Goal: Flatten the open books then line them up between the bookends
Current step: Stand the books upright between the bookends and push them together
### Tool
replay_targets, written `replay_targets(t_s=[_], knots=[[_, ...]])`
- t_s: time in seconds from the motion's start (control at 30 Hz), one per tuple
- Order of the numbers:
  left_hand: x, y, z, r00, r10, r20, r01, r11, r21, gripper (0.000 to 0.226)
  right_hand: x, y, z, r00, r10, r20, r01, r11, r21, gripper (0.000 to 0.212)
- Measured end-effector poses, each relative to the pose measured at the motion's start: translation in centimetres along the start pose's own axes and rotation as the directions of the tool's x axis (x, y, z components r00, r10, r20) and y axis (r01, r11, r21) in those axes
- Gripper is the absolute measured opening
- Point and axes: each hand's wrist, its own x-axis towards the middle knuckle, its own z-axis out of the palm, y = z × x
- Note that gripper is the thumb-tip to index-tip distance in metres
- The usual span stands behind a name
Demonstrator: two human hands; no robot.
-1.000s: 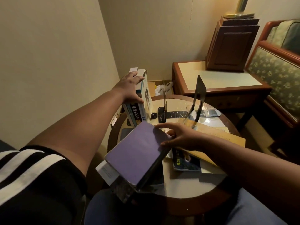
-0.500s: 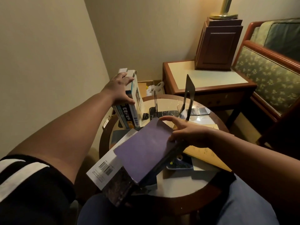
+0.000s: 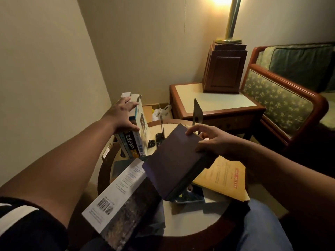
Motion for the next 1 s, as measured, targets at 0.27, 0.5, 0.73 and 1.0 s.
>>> replay_targets(t_s=[0.27, 0.5, 0.73, 1.0], knots=[[0.2, 0.0, 0.0, 1.000, 0.003, -0.006, -0.003, 1.000, -0.007, 0.101, 0.7, -0.9, -5.1, 0.977, -0.115, -0.180, -0.006, 0.827, -0.561, 0.048], [0.4, 0.1, 0.3, 1.000, 0.002, -0.005, -0.002, 1.000, -0.005, 0.101, 2.0, -0.9, -3.9, 0.987, -0.013, -0.161, -0.102, 0.726, -0.680, 0.052], [0.3, 0.4, 0.1, 1.000, 0.006, -0.004, -0.006, 1.000, -0.002, 0.101, 1.9, -0.5, -3.0, 0.975, -0.064, -0.213, -0.080, 0.794, -0.603, 0.054], [0.3, 0.7, 0.2, 1.000, 0.008, 0.005, -0.008, 1.000, 0.012, 0.103, 1.3, -1.1, -1.1, 0.957, -0.203, -0.207, 0.021, 0.759, -0.650, 0.051]])
